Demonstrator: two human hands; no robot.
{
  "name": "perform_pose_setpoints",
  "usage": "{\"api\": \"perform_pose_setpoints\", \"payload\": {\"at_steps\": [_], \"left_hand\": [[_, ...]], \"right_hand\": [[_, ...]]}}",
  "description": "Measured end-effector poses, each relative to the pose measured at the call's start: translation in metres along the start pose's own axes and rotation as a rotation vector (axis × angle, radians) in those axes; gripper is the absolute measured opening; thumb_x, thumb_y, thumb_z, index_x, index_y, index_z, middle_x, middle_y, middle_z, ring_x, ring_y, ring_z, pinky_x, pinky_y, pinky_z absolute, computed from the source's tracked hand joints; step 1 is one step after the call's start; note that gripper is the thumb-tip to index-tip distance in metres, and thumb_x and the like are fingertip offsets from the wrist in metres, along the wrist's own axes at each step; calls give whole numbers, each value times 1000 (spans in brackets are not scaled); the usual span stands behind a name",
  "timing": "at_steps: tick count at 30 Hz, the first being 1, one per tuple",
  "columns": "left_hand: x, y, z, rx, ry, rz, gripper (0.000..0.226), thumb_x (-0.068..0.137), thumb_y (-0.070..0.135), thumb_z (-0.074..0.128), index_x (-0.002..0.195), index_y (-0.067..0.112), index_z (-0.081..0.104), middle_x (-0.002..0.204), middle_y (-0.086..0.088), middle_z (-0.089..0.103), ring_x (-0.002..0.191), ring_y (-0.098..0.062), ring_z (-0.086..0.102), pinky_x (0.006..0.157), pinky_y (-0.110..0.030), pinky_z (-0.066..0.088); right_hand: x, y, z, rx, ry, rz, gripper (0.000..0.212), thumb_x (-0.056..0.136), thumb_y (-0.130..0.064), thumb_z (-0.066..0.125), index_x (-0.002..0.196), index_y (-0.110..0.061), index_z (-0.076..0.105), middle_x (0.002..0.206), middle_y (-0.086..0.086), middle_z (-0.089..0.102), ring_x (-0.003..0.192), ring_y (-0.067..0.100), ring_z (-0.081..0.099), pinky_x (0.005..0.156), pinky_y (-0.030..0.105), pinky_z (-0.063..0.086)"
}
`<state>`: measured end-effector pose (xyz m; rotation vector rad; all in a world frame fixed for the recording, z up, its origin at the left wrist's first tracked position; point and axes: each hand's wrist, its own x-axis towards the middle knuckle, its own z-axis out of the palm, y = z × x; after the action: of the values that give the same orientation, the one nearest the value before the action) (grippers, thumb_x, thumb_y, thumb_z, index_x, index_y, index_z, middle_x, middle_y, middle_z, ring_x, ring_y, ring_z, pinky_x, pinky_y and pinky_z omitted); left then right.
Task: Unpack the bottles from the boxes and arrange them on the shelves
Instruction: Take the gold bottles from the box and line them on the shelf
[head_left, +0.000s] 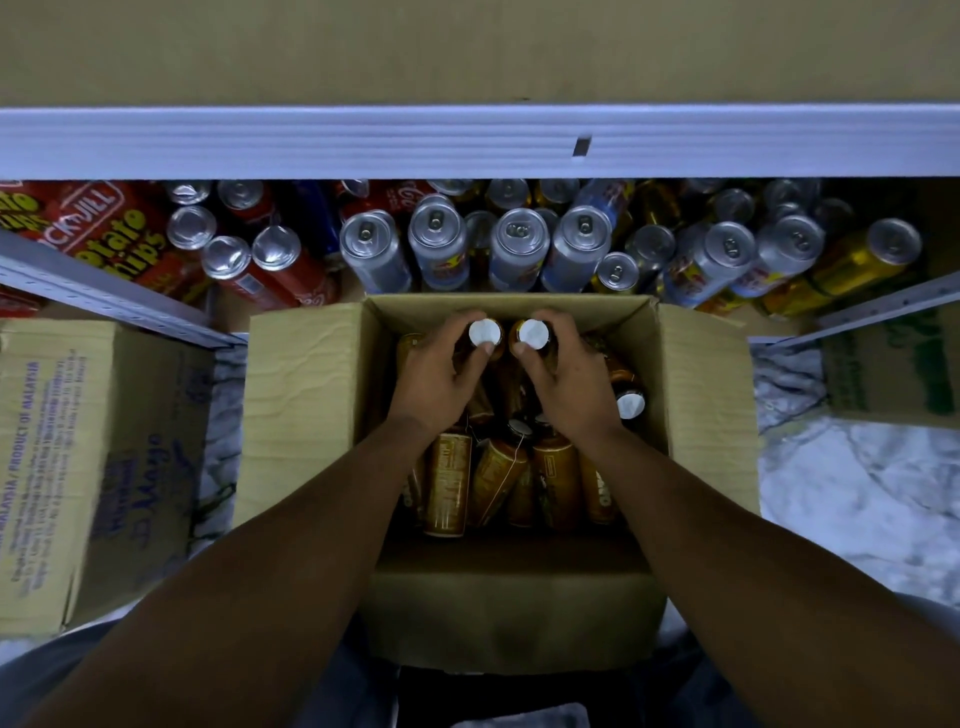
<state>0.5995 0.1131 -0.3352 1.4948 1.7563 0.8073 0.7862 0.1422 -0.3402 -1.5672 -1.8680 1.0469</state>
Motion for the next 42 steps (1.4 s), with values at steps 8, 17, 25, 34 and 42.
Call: {"api": "perform_pose_setpoints", "payload": {"at_steps": [8,17,25,34,42], "left_hand": [[-7,-16,8,121,11,86,52,92,23,73,142,19,58,141,-4,60,125,-13,58,105,-10,38],[1,-8,17,155,-59,-28,62,88,11,75,144,20,49,143,-6,50,126,-27,54,104,-40,48],[-15,43,-29,57,-36,-69,68,90,21,75,150,23,42,141,-6,54,124,-22,55,103,-36,48],[-75,202,-147,-52,-26,-51,70,88,16,76,150,22,44,140,6,55,130,-11,51,103,-23,40],[-121,368,-276,-240,66,-40,61,80,22,78,135,26,52,129,4,61,123,-14,58,105,-46,49]], "right_hand": [[-3,6,3,-57,-24,-13,54,90,-30,74,138,-28,50,134,-1,60,121,15,58,97,23,45],[7,6,8,-86,-42,42,62,87,-16,74,142,-24,46,138,5,49,121,28,56,98,37,48],[-12,-46,-35,13,-40,51,65,88,-21,75,144,-24,43,139,5,52,125,24,54,102,38,48],[-76,-210,-157,117,-123,42,61,86,-25,78,136,-29,45,113,-16,63,95,-1,61,84,27,51],[-116,-389,-279,244,-95,-35,56,85,-18,79,132,-32,50,121,-11,63,110,0,59,88,18,47]]}}
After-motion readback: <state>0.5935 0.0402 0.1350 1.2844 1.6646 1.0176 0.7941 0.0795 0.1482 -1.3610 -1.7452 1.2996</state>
